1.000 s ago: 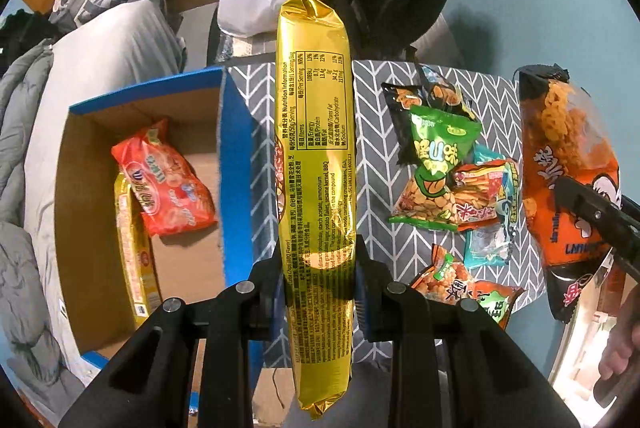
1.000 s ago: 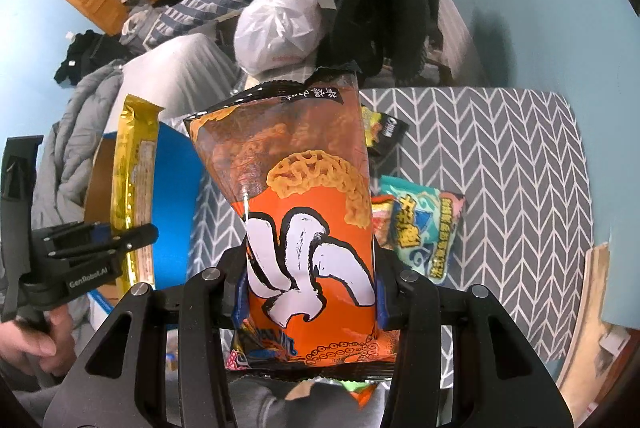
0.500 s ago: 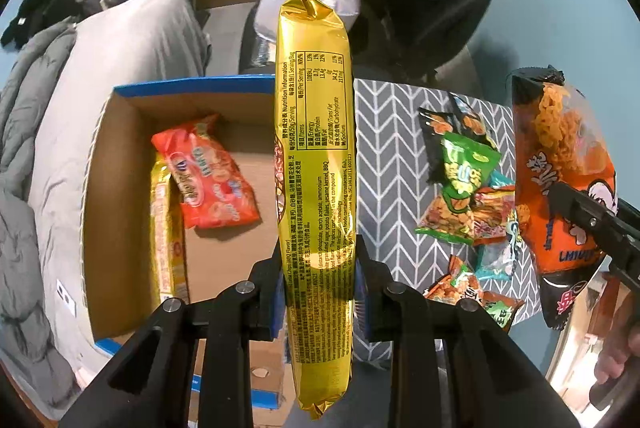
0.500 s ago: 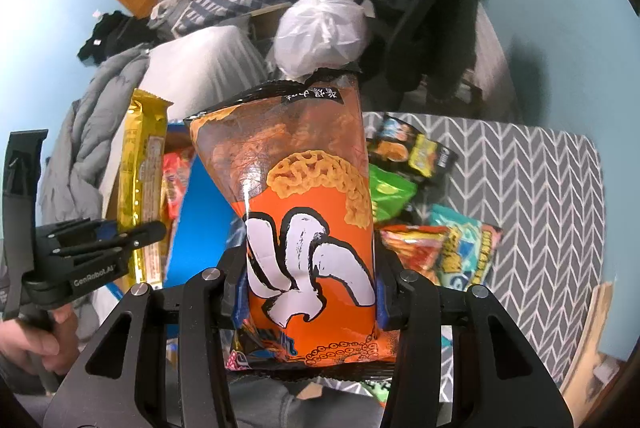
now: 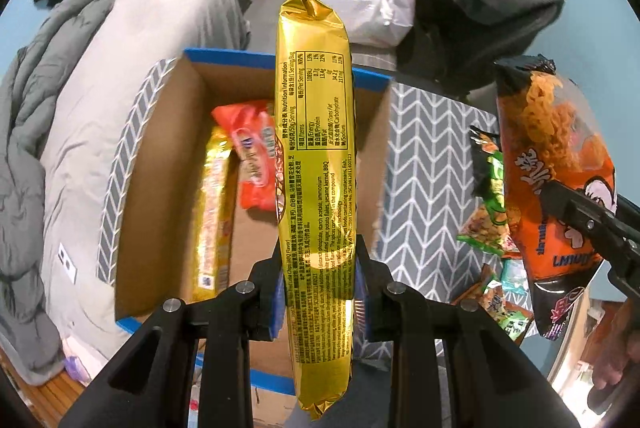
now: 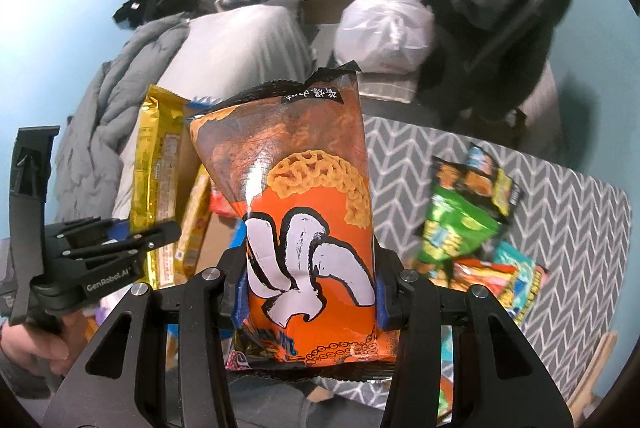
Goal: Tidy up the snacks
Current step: 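Carry both snacks over the box and open both tools to drop them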
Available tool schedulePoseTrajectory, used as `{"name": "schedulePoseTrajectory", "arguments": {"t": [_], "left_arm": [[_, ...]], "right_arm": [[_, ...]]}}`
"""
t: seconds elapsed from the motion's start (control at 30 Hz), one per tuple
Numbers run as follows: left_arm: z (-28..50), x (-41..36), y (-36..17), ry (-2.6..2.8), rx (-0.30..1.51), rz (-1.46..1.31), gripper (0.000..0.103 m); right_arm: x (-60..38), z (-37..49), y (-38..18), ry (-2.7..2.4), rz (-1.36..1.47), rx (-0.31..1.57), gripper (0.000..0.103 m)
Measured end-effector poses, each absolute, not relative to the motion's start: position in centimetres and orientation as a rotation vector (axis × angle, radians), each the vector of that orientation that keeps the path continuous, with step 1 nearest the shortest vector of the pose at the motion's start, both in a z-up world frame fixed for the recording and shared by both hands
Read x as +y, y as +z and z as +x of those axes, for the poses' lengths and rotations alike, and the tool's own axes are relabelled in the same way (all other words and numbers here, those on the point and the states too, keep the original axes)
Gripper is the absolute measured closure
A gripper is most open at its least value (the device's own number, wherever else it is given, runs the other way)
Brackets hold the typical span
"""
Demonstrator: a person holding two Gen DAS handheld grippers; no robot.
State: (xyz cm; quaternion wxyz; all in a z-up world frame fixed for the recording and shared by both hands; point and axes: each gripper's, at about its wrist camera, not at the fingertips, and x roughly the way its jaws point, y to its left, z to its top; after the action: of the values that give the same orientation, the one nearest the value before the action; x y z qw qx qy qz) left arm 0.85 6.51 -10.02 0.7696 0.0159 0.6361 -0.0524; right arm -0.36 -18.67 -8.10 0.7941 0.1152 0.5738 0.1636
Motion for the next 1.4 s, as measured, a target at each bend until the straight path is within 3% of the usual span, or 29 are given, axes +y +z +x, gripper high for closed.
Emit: {"name": "schedulePoseTrajectory", "arguments": {"t": [0.67, 1.07, 1.23, 1.4], "left_arm": [[1.3, 14.9, -12.8, 0.044, 1.42, -0.035, 0.075], [2.2, 16.1, -14.6, 0.064, 1.442, -0.036, 0.074], [2.1, 16.0, -14.0, 0.066, 1.416, -0.012, 0.048], [1.9, 16.3, -13.7, 0.056, 1.428, -0.002, 0.047]], "right_arm": [[-4.8, 4.1, -10.4, 0.571, 0.12, 1.285, 0.058], [-1.3, 5.0, -13.3, 0.562, 0.107, 1.369, 0.056], [-0.9, 5.0, -13.4, 0.538, 0.097, 1.386, 0.052], [-1.4, 5.2, -12.9, 0.506, 0.084, 1.365, 0.04]]}}
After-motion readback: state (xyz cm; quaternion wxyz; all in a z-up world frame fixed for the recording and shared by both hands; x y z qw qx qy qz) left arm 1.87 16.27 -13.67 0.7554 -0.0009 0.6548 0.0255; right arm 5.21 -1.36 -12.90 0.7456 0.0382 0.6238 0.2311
